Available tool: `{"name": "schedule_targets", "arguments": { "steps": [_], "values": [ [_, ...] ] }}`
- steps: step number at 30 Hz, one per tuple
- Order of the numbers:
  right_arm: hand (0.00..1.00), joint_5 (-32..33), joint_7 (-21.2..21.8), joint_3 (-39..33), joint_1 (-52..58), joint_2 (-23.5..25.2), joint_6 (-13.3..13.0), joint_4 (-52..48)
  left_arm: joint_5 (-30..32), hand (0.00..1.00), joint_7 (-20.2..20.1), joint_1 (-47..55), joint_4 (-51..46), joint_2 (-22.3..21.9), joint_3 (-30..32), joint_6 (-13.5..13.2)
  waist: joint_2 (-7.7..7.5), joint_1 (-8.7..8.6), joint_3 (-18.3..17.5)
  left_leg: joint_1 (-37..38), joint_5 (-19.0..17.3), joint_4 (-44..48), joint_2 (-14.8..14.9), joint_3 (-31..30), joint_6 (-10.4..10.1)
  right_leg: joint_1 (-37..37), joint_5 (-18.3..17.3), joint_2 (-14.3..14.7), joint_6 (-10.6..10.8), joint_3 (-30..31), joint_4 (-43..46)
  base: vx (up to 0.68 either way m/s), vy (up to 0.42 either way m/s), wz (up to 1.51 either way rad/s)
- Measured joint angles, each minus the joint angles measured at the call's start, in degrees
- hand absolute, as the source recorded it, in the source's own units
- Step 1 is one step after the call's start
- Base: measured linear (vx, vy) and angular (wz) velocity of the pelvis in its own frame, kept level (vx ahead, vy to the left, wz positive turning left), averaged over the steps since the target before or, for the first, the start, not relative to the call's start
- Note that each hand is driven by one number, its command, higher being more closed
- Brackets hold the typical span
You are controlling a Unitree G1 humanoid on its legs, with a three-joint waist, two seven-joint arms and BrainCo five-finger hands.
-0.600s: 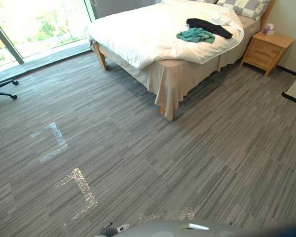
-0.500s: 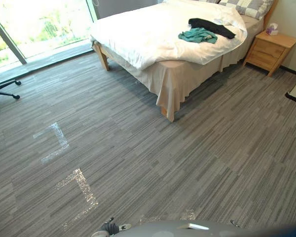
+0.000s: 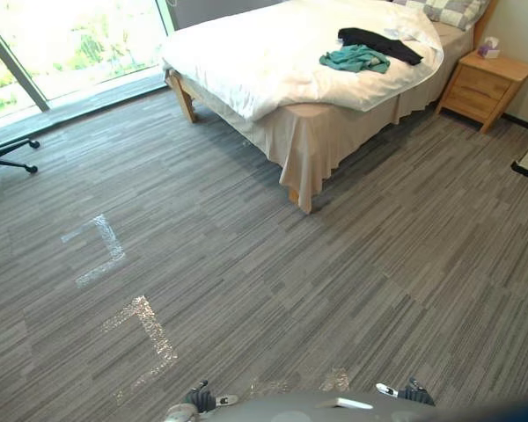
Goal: Tidy the bed and pick cloth on bed and put in laundry
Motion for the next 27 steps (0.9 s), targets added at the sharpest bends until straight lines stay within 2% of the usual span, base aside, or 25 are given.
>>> {"name": "schedule_targets", "arguments": {
  "steps": [7,9,10,12,14,15,16,18,19,21,23,25,26,27],
  "values": [
    [0.00,1.11,-0.98,-0.37,0.54,0.30,-0.51,0.00,1.27,0.00,-0.11,-0.03,-0.01,0.10,-0.24,-0.24,-0.19,-0.33,0.11,0.18,-0.05,-0.02,-0.01,0.19,0.04,0.35,0.17,0.12,-0.61,0.08,-0.57,-0.01,-0.004,-0.01],
    [0.00,2.42,-1.44,-1.70,0.46,0.78,-0.60,-0.07,1.26,0.00,-0.17,-0.18,-0.03,0.23,-0.72,-0.22,-0.29,-0.45,0.29,0.28,-0.09,-0.01,0.17,0.81,0.09,-1.05,-1.27,-0.12,-1.37,0.56,2.77,0.01,-0.004,-0.14],
    [0.00,2.95,-1.70,-2.96,0.44,1.22,-1.02,-0.11,1.29,0.00,-0.18,-0.27,-0.03,0.46,-1.30,-0.19,-0.49,-0.65,0.54,0.52,-0.13,0.01,0.30,1.43,0.06,-3.09,-3.09,-0.53,-1.30,1.37,7.10,0.01,0.007,-0.24],
    [0.00,4.13,-1.78,-4.40,0.39,2.17,-1.77,-1.10,1.32,0.00,-0.14,-0.78,-0.02,1.19,-2.08,-0.18,-1.30,-1.29,2.27,1.68,-0.75,0.52,0.47,3.43,0.20,-7.47,-6.30,-1.75,-0.21,2.01,17.72,-0.02,0.021,-0.41],
    [0.00,4.30,-1.73,-5.24,0.39,3.14,-1.85,-1.93,1.28,0.00,-0.13,-1.44,-0.05,1.99,-2.05,-0.13,-2.27,-1.28,3.52,1.58,-2.32,2.65,0.53,5.98,0.29,-10.72,-7.57,-2.84,0.14,2.49,24.60,-0.09,0.030,-0.60],
    [0.00,4.34,-1.75,-5.66,0.46,3.77,-1.82,-2.05,1.29,0.00,-0.13,-1.42,-0.07,2.47,-1.96,-0.13,-2.50,-1.31,4.07,1.54,-3.04,3.41,0.52,7.04,0.46,-11.66,-8.27,-3.25,-0.07,2.25,26.12,-0.12,0.030,-0.72],
    [0.00,4.37,-1.67,-6.41,0.73,4.22,-1.72,-2.25,1.29,0.00,-0.14,-1.68,-0.08,3.07,-1.79,-0.03,-3.59,-1.45,4.31,1.56,-3.98,4.66,0.53,8.23,1.03,-11.73,-9.17,-3.65,-1.11,0.81,26.05,-0.07,0.008,-0.53],
    [0.00,4.39,-1.55,-7.47,1.30,4.87,-1.66,-2.41,1.36,0.00,-0.16,-1.84,-0.10,3.46,-1.75,0.25,-4.14,-1.51,4.31,1.39,-5.36,5.87,0.81,9.57,0.53,-10.25,-10.05,-3.77,-2.79,-2.18,22.52,-0.02,-0.037,-0.46],
    [0.00,4.52,-1.45,-8.42,1.69,5.29,-1.58,-2.71,1.89,0.00,-0.15,-2.01,-0.15,3.04,-1.69,0.36,-3.21,-1.82,4.28,1.43,-5.41,5.74,1.69,10.21,0.45,-9.81,-9.20,-3.31,-2.87,-3.65,20.55,0.04,-0.070,-0.42],
    [0.00,4.58,-1.32,-10.12,1.64,5.30,-1.43,-3.97,2.91,0.00,-0.18,-2.39,-0.81,2.18,0.19,0.48,-2.18,-2.11,5.48,1.80,-5.69,5.66,3.11,11.56,0.77,-10.87,-8.98,-3.04,-1.21,-5.94,22.22,0.03,-0.066,-0.44],
    [0.00,4.65,-1.52,-10.13,2.27,4.96,-1.42,-5.51,3.36,0.00,-0.27,-1.41,-2.49,1.11,3.60,0.96,-1.14,-1.44,6.07,3.00,-7.71,6.97,6.36,15.14,-1.51,-14.09,-9.50,-2.99,-2.38,-8.47,27.50,0.05,-0.096,-0.76],
    [0.00,4.56,-1.63,-9.09,3.13,5.05,-1.52,-6.68,3.91,0.00,-0.49,-0.53,-3.74,1.00,5.25,0.96,-1.54,-1.46,5.89,3.57,-9.44,9.60,8.27,16.99,-3.55,-14.62,-9.31,-4.43,-2.81,-7.74,26.51,0.20,-0.181,-0.65],
    [0.00,4.54,-1.60,-8.99,3.81,5.24,-1.54,-7.34,4.62,0.00,-0.39,-0.24,-4.52,0.90,6.28,0.98,-1.70,-1.79,5.56,3.56,-11.61,12.08,9.77,17.36,-4.48,-14.42,-9.72,-4.98,-3.70,-8.14,25.92,0.27,-0.264,-0.40],
    [0.00,4.35,-1.63,-8.93,4.05,5.13,-1.52,-7.58,4.98,0.00,-0.41,-0.05,-4.78,0.60,6.81,0.97,-1.72,-1.91,4.76,3.44,-11.83,13.62,11.17,17.75,-4.80,-14.18,-10.35,-4.07,-4.58,-8.28,25.77,0.36,-0.284,-0.18]
  ]
}}
